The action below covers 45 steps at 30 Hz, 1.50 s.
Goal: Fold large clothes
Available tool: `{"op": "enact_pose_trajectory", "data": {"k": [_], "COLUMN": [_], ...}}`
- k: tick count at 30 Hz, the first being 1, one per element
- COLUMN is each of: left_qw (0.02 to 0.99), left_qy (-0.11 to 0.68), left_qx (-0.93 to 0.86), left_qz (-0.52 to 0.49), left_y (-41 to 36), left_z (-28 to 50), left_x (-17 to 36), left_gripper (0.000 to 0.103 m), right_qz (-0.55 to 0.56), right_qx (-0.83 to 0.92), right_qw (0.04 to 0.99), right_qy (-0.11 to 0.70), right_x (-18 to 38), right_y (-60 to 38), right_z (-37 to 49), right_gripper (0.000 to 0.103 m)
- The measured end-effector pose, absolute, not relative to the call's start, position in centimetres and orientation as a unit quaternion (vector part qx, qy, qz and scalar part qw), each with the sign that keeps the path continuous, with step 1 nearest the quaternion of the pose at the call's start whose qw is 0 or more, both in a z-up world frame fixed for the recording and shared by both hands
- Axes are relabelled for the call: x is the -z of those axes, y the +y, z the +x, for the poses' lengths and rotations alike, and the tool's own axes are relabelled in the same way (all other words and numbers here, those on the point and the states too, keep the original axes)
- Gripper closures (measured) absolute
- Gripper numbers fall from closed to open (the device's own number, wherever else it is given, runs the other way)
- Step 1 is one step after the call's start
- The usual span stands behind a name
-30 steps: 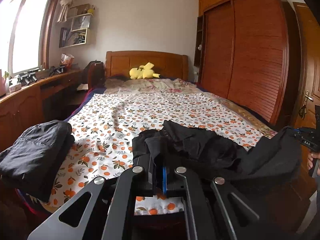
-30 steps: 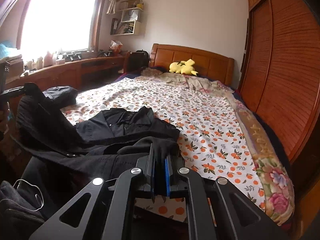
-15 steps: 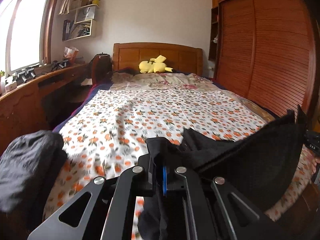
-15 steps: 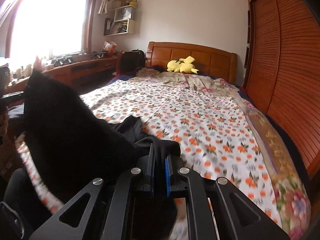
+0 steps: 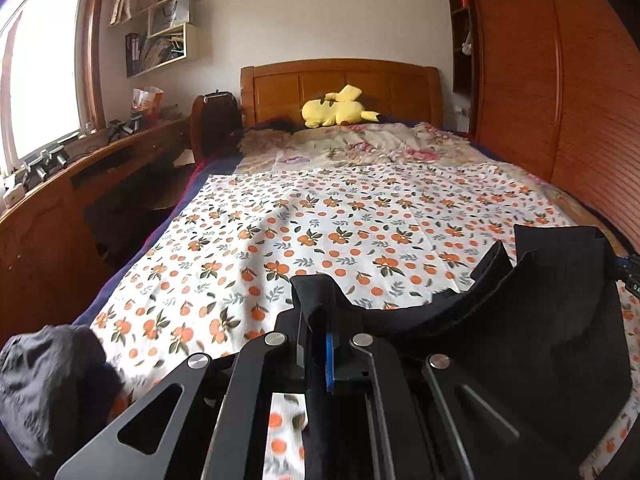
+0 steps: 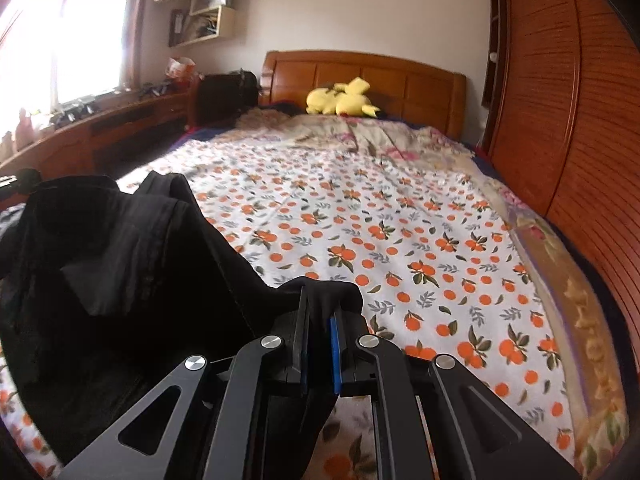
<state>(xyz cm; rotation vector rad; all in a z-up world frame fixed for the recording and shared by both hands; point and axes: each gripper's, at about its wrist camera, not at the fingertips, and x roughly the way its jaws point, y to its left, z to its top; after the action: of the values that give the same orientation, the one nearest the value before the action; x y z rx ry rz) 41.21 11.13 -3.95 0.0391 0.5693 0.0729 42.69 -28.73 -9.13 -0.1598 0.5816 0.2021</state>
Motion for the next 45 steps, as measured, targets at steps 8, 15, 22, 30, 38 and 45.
{"op": "enact_pose_trajectory", "data": {"k": [8,15,22,30,38,45], "left_qw": [0.954,0.947,0.951,0.95,0.945,0.947], "left_qy": [0.297,0.318,0.305,0.312,0.323,0.315], "left_qx": [-0.038,-0.04,-0.038,-0.001,0.042,0.055], "left_qz": [0.017,0.026,0.041,0.026,0.011,0.022], "left_y": [11.3,11.2,10.9,9.7,7.6,5.4], "left_z": [48.2,50.1,47.9,41.9,34.4,29.8], "left_x": [6.1,8.2,9.4,10.1,11.9,12.3], "left_gripper": [0.098,0.094,0.002,0.002,0.002,0.002], "right_qz": [-0.067,-0.062,-0.058,-0.064,-0.073,-0.08], "right_qx": [-0.081,-0.07,-0.044,-0.082,-0.162,-0.22], "right_qw": [0.943,0.936,0.94,0.946,0.93,0.916], "right_qy": [0.317,0.34,0.332,0.307,0.321,0.327], "right_x": [11.6,13.6,13.1,10.8,11.4,13.0], "right_y": [-28.9,-28.2,-28.0,-27.0,-22.2,-17.3], "right_z": [48.4,50.5,49.5,44.1,36.1,31.7], "right_gripper": [0.096,0.094,0.013,0.008,0.062,0.075]}}
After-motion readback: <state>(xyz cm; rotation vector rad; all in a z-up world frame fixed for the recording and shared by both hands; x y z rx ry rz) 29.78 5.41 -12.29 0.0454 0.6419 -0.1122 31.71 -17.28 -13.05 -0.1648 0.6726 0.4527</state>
